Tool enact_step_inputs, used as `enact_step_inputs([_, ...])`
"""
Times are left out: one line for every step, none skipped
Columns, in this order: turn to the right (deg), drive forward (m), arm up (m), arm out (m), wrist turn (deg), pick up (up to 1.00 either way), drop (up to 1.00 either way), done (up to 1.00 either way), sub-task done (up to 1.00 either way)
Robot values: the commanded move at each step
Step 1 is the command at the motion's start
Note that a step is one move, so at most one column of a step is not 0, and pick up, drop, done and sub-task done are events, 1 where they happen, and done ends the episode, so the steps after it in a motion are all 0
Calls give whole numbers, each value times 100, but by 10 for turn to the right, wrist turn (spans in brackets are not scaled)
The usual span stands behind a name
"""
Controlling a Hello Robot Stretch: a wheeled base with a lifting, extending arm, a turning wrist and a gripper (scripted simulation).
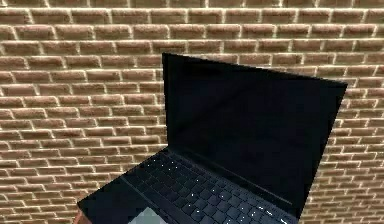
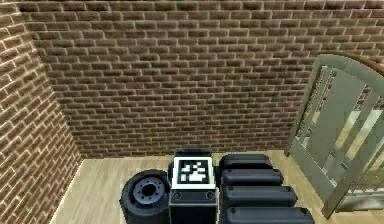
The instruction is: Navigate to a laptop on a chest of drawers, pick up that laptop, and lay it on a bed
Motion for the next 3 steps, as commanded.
enact_step_inputs([-120, 0, 0, 0, 0, 0, 0, 0, 0])
enact_step_inputs([0, 20, 0, 0, 0, 0, 0, 0, 0])
enact_step_inputs([-450, 0, 0, 0, 0, 0, 0, 0, 0])
